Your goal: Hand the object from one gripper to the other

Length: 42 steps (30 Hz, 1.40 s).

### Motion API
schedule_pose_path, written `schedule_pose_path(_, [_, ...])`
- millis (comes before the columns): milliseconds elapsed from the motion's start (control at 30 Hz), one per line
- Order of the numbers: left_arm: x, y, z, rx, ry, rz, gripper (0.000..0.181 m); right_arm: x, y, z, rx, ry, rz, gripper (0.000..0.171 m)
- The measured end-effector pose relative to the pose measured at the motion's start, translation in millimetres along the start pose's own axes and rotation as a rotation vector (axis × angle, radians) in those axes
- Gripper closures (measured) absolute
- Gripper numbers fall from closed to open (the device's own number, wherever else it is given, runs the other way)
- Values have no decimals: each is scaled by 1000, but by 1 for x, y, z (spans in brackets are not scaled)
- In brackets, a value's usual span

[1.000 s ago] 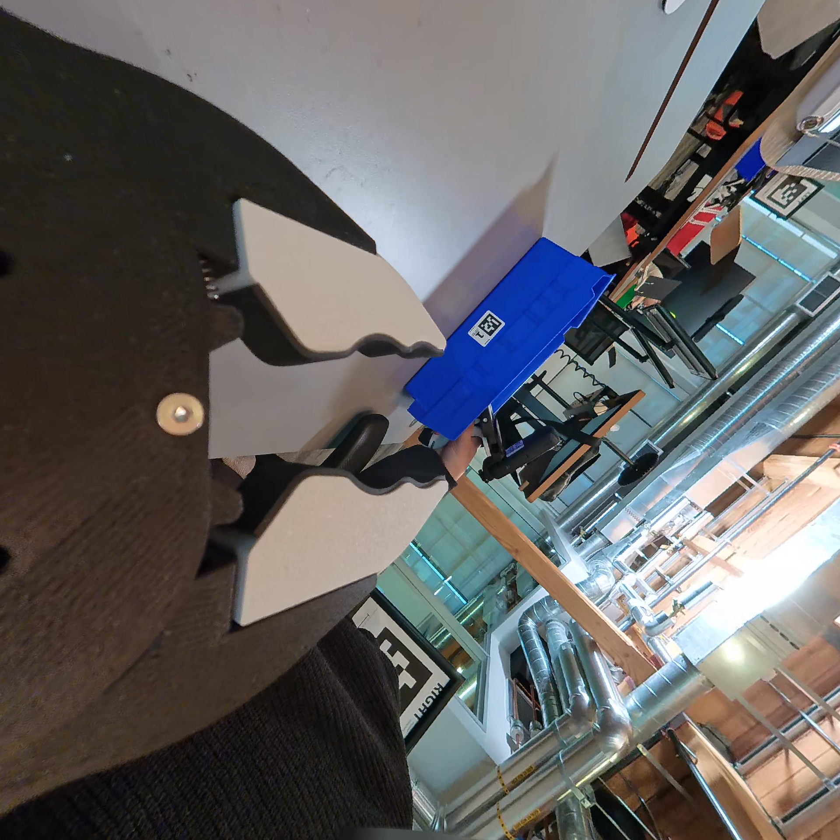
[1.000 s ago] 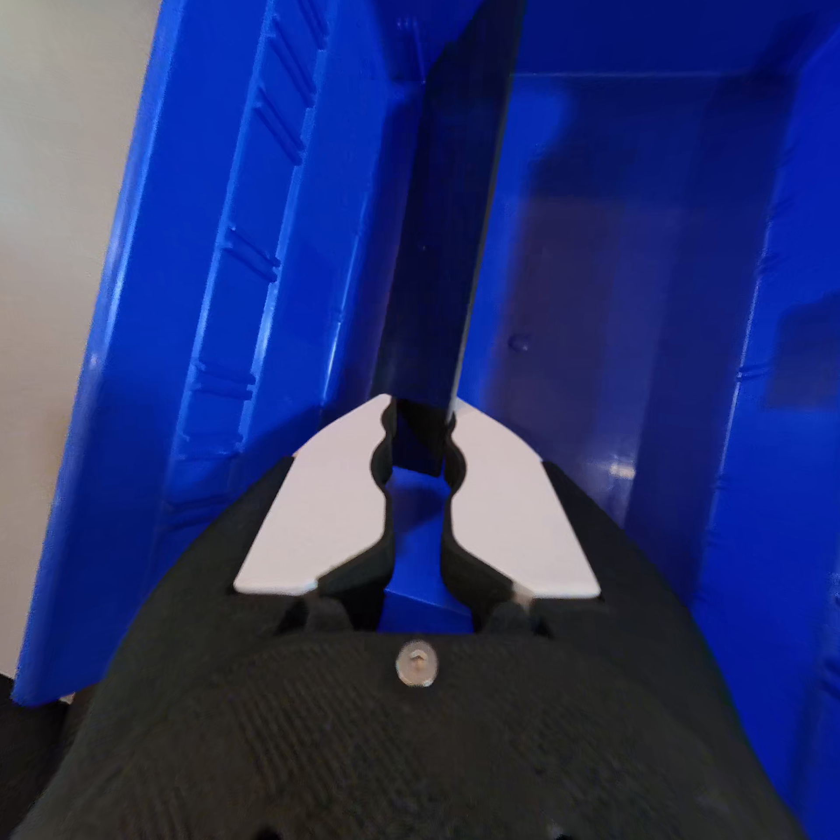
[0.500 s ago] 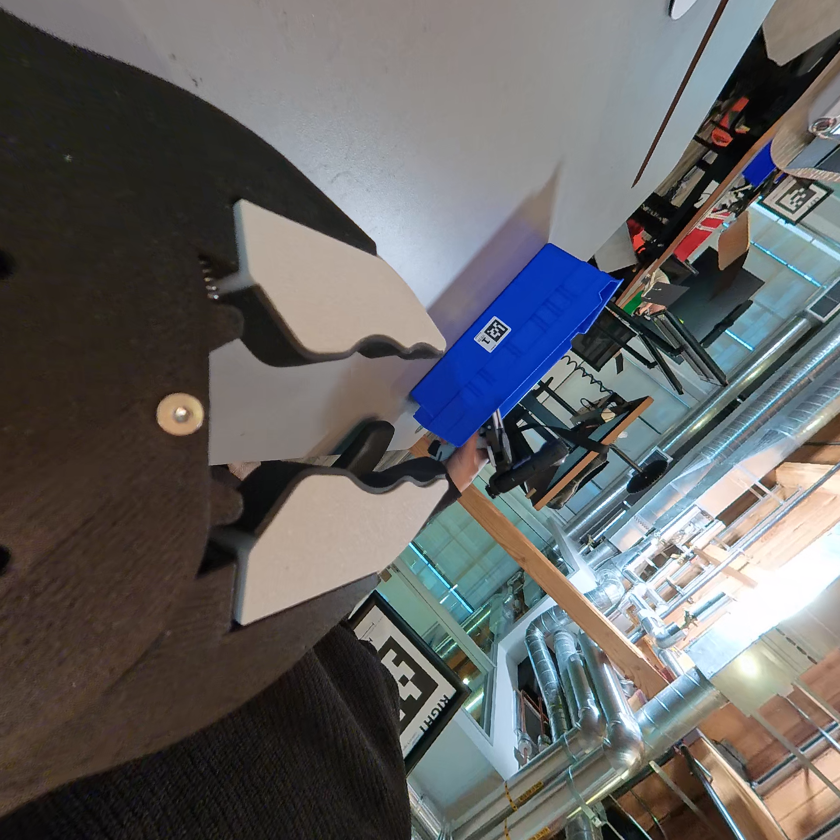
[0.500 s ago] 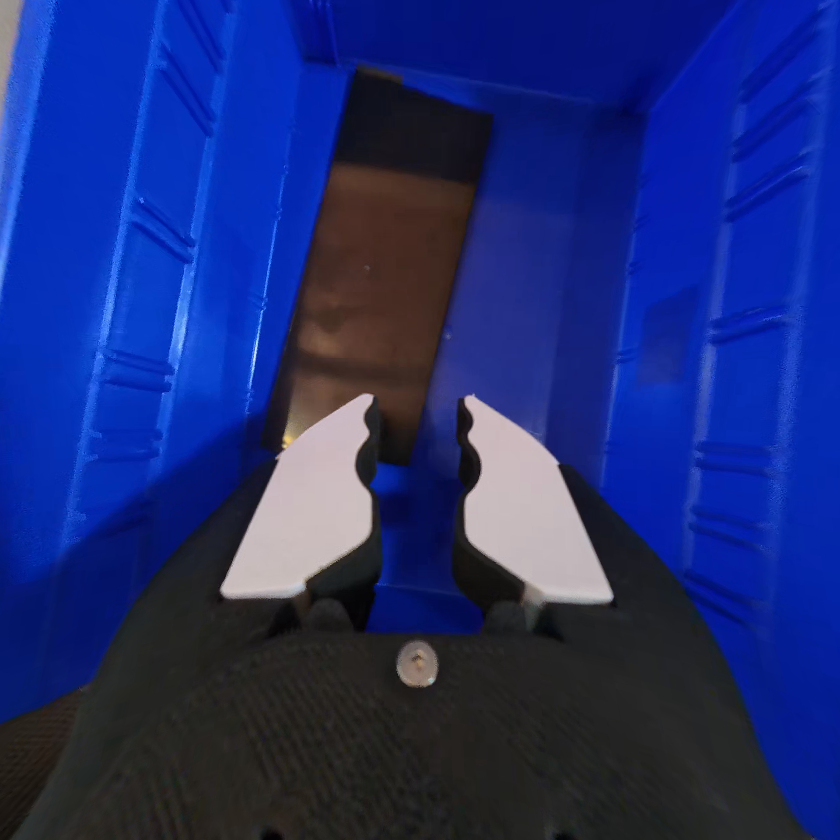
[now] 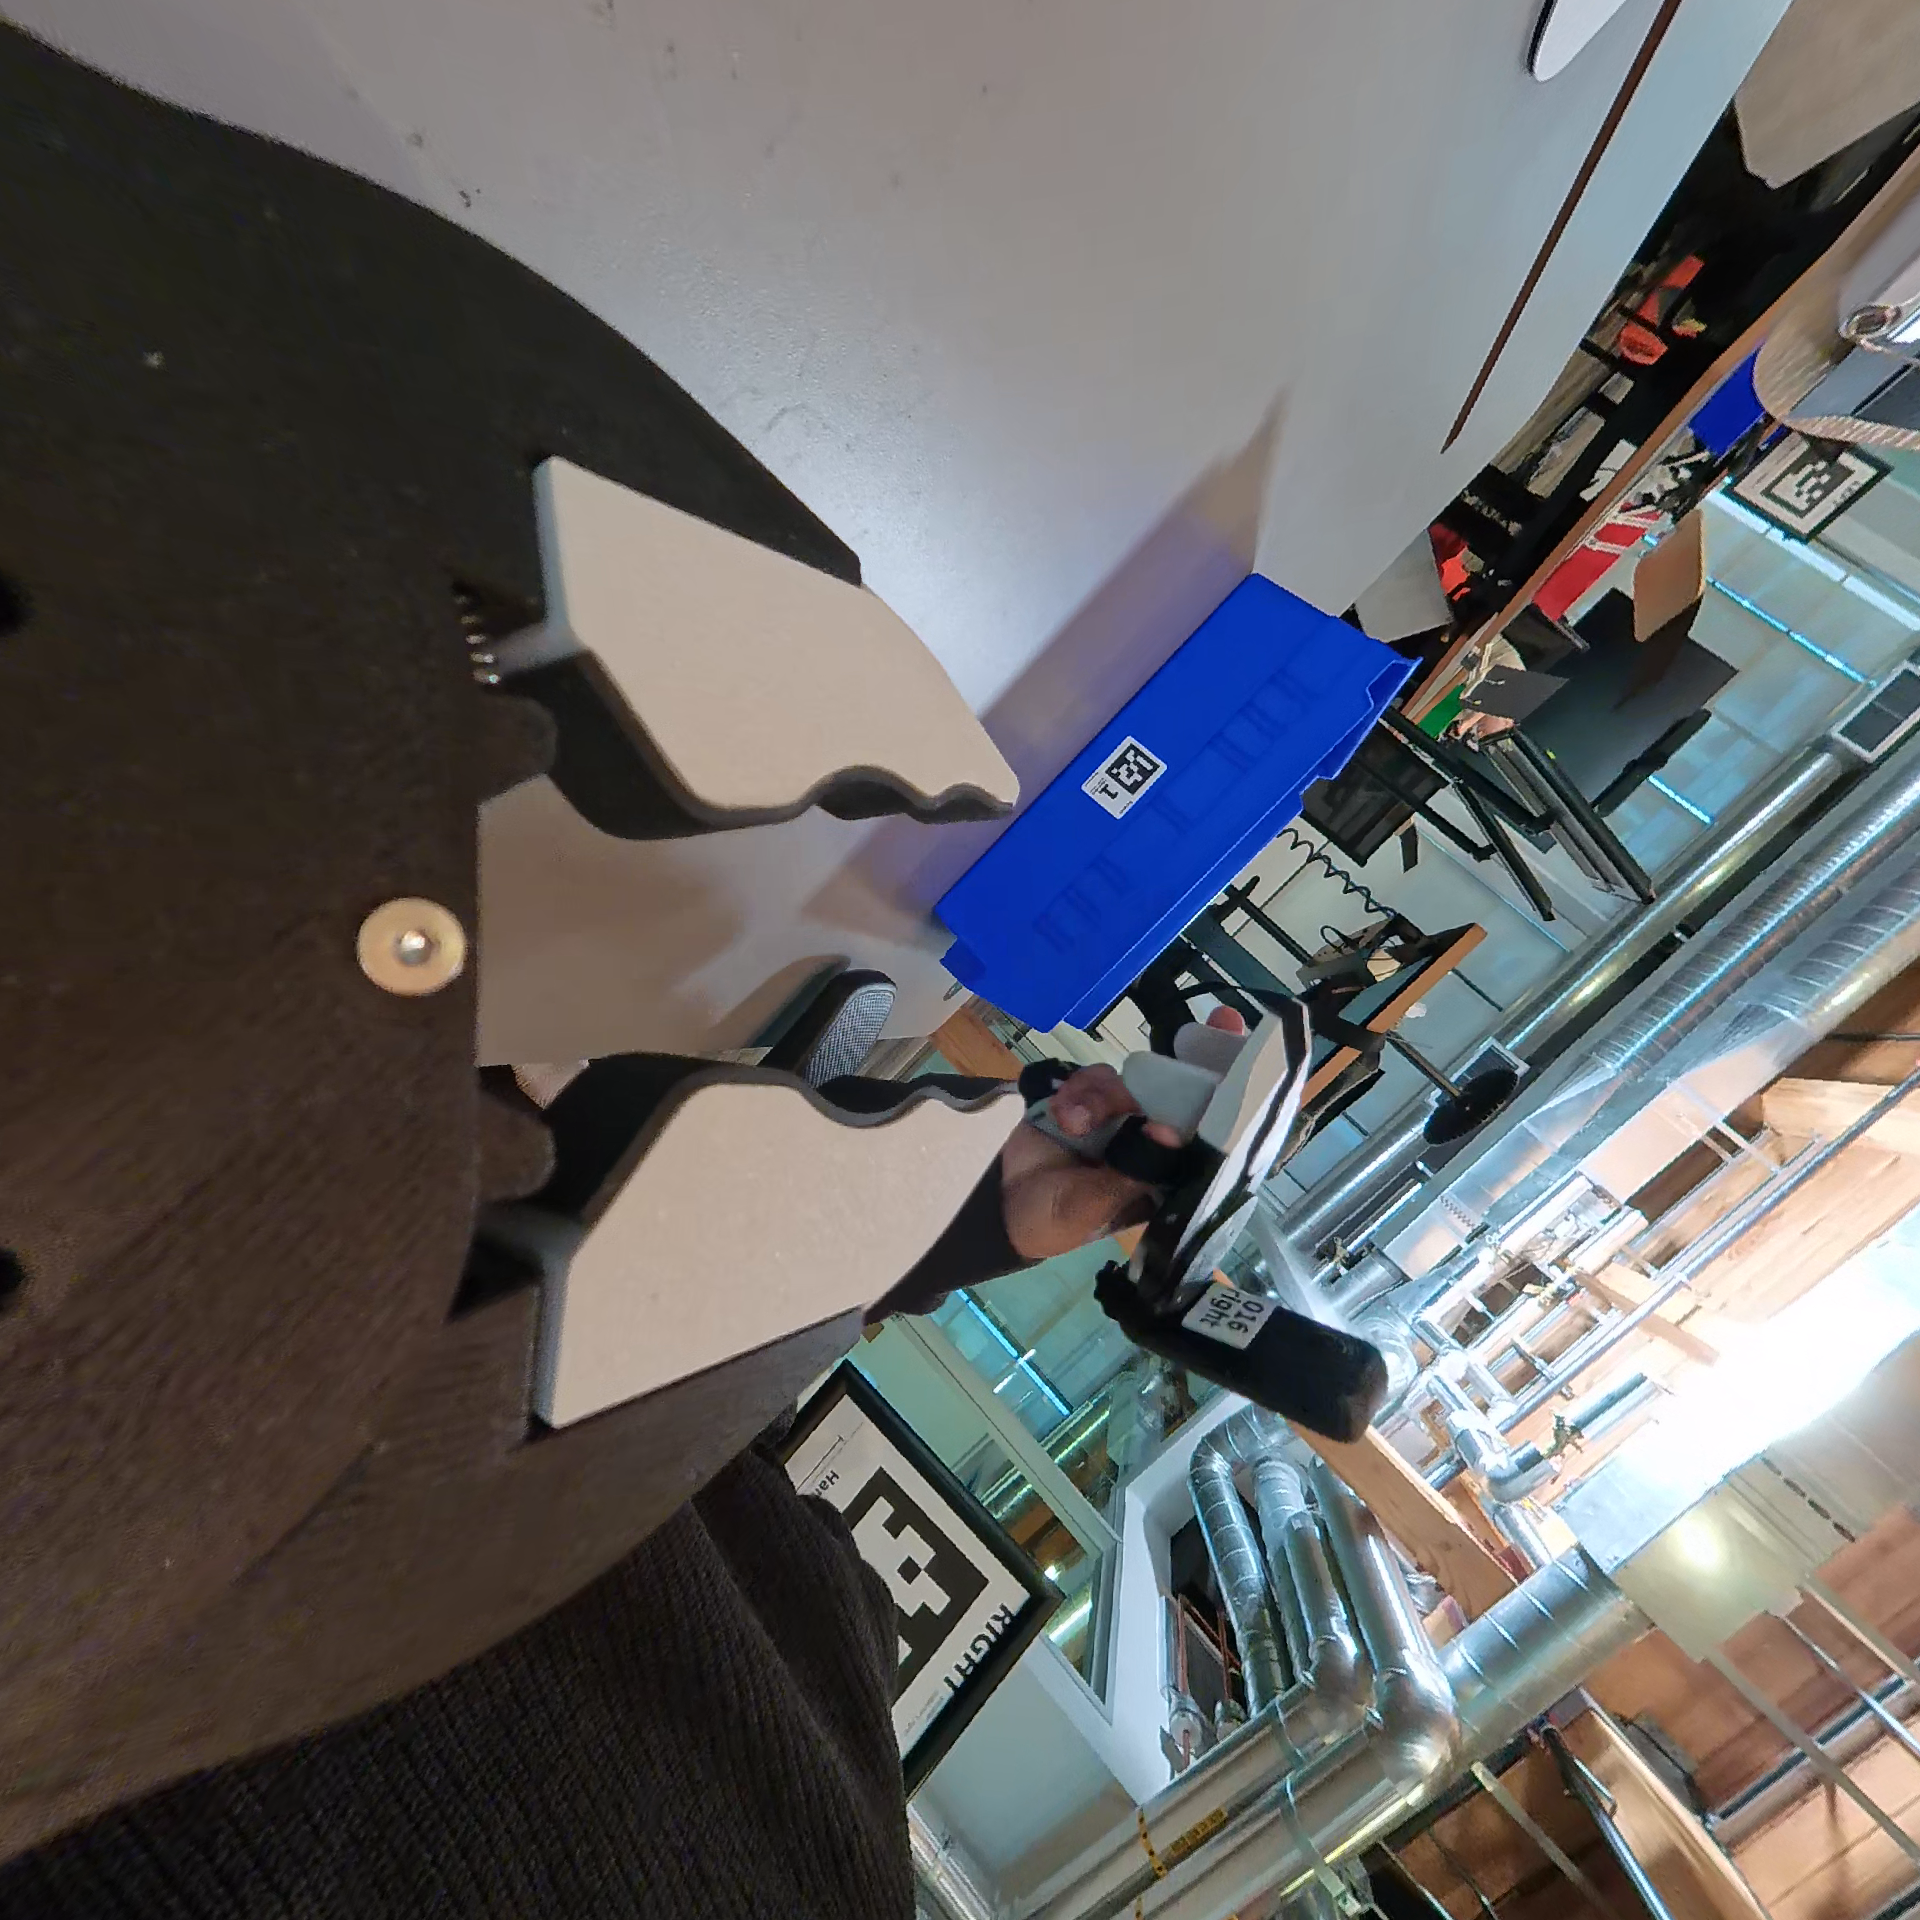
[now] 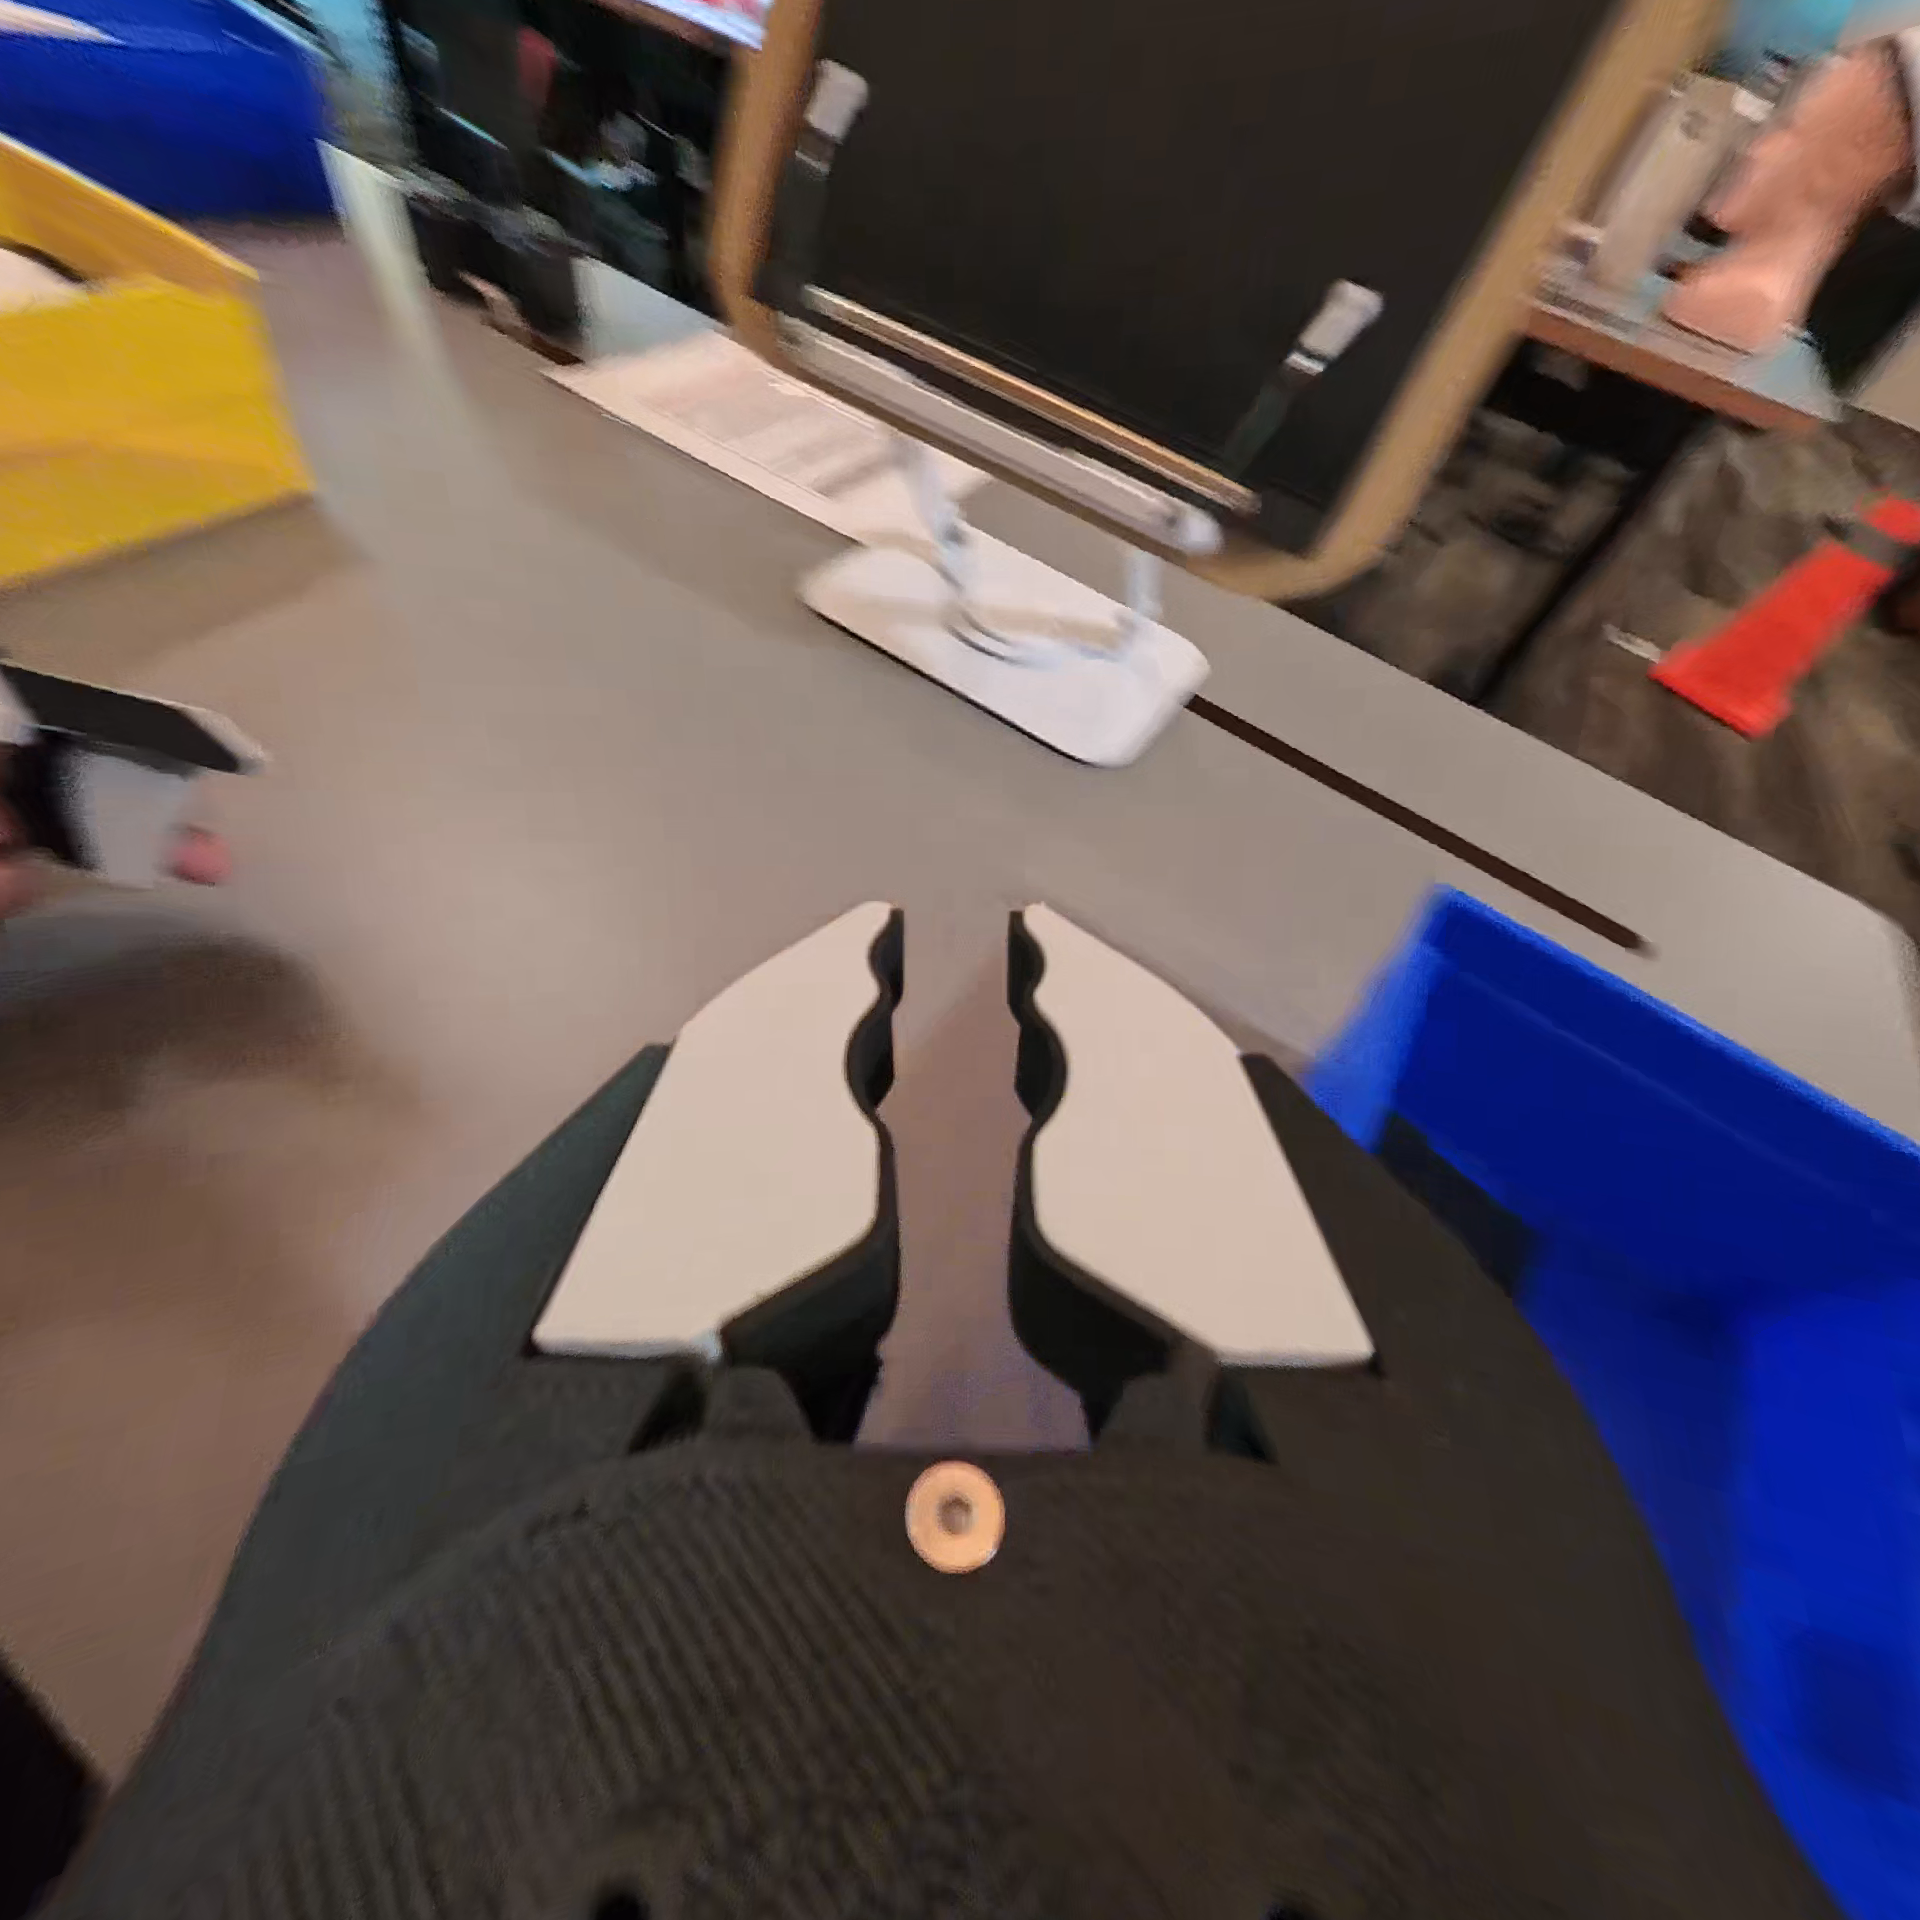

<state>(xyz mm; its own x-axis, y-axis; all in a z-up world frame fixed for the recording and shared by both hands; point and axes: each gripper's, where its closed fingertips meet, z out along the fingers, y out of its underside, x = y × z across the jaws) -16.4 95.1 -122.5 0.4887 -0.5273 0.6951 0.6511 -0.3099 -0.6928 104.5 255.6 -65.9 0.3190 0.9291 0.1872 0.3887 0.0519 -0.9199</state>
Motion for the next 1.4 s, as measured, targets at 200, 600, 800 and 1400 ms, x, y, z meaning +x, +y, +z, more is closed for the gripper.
schedule_pose_path(200, [3, 0, 0, 1, 0, 10, 134, -108, 2, 42, 23, -249, -121, 153])
schedule_pose_path(600, [0, 1, -2, -27, -31, 65, 134, -202, 9, 77, 98, -488, -156, 154])
schedule_pose_path(800, [-3, 1, -2, -34, -26, 45, 134, -201, 31, 79, 65, -566, -40, 154])
schedule_pose_path(1400, [-21, -25, -18, 28, -201, 160, 134, -187, 39, 82, 37, -596, 49, 151])
